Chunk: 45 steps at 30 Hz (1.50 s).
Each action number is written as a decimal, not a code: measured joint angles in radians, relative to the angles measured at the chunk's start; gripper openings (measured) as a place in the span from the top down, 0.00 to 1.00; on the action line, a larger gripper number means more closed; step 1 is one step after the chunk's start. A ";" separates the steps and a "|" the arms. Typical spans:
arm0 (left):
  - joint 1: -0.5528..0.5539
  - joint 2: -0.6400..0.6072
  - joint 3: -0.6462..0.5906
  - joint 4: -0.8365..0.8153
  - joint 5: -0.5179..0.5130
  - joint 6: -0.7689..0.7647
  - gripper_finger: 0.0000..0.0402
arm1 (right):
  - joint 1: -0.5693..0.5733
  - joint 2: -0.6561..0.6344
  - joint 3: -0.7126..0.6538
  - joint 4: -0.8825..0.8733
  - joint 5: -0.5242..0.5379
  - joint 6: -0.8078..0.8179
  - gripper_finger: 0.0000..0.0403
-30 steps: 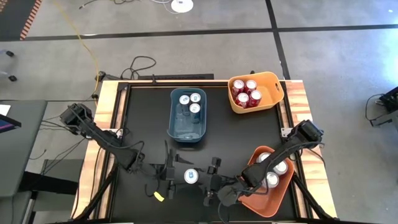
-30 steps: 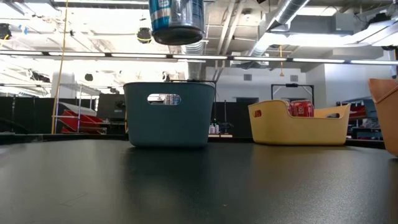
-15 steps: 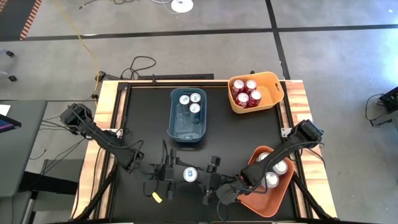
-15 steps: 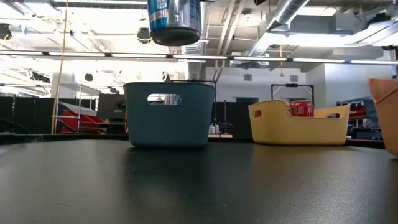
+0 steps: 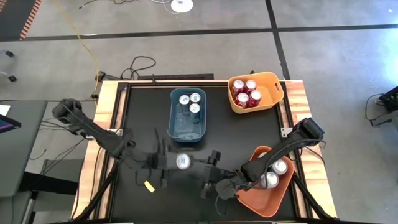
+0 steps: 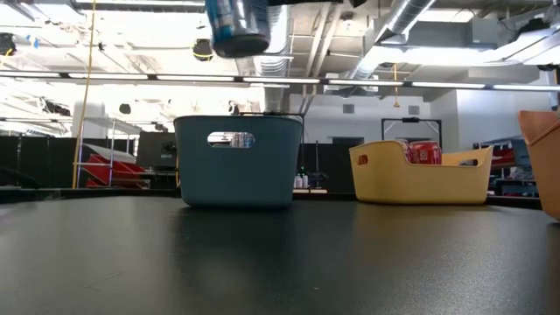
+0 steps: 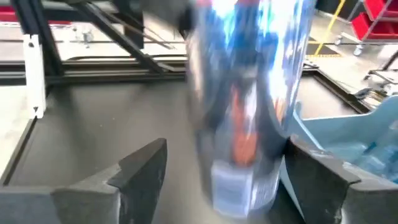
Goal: Sort soda cans
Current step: Put the blue soda can into the blue bin
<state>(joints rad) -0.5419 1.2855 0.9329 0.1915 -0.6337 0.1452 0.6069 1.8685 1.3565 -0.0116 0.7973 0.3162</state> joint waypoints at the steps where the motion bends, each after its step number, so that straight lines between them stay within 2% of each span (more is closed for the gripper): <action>1: 0.016 -0.027 0.000 -0.021 -0.034 0.028 0.42 | 0.003 0.000 -0.001 -0.004 -0.021 0.009 0.20; 5: 0.101 -0.125 0.003 -0.113 -0.107 0.056 0.42 | 0.030 0.002 -0.007 -0.015 -0.047 0.009 0.20; 10: 0.231 -0.181 -0.003 -0.222 -0.019 0.030 0.42 | 0.031 -0.012 -0.003 -0.007 0.032 0.004 0.21; 16: 0.400 -0.175 -0.077 -0.192 0.104 -0.014 0.42 | 0.052 -0.017 -0.004 -0.022 0.065 0.005 0.21; 24: 0.594 -0.172 -0.268 0.034 0.216 -0.055 0.42 | 0.061 -0.017 -0.004 -0.173 0.109 0.084 0.21; 30: 0.690 -0.173 -0.409 0.233 0.234 -0.076 0.42 | 0.046 -0.017 -0.004 -0.177 0.120 0.096 0.21; 34: 0.739 -0.171 -0.484 0.298 0.264 -0.107 0.42 | 0.031 -0.017 -0.004 -0.176 0.122 0.099 0.21; 45: 0.769 -0.171 -0.530 0.361 0.292 -0.141 0.42 | -0.022 -0.021 -0.004 -0.181 0.122 0.105 0.21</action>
<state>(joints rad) 0.2268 1.1141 0.4034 0.5526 -0.3416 0.0044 0.5845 1.8470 1.3521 -0.1924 0.9192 0.4209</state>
